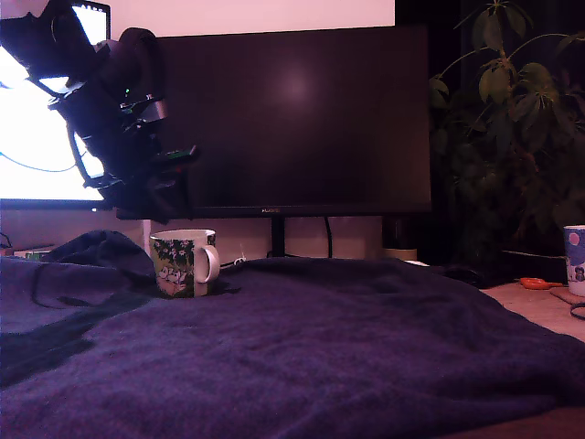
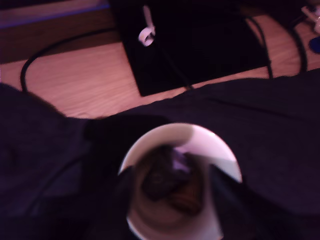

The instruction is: Pick up the coffee capsules on the table and drop them inside the coffee cup

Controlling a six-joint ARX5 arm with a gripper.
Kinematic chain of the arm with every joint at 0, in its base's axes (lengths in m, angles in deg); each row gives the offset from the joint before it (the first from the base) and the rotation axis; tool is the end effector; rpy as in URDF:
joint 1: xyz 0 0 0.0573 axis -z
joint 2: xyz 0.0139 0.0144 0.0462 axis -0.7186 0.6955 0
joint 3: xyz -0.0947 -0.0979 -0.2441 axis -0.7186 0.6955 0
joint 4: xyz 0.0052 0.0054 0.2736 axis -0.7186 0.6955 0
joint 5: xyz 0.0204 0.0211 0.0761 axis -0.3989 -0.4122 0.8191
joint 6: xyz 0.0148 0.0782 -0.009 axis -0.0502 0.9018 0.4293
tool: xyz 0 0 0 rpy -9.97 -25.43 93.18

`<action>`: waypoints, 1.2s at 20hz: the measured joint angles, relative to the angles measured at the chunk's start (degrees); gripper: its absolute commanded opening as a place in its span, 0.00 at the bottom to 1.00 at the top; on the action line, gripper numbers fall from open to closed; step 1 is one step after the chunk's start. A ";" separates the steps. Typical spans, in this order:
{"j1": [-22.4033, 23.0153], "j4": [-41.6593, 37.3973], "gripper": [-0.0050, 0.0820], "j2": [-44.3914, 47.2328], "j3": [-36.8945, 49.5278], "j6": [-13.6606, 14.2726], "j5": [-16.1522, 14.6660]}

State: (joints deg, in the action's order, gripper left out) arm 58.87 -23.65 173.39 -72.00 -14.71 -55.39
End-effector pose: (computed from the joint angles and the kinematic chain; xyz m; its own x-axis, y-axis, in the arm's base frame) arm 0.4747 -0.1251 0.2109 0.6415 -0.3929 -0.6589 0.3913 0.9063 -0.1595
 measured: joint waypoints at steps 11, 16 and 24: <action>0.07 0.94 0.03 -6.49 -0.07 0.04 -2.29; 0.92 0.94 0.03 -7.96 -0.68 0.85 -1.20; 0.85 -11.02 0.03 -22.03 15.52 1.49 -0.85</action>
State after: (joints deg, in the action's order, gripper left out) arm 59.72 -34.67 151.36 -56.48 -13.22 -56.24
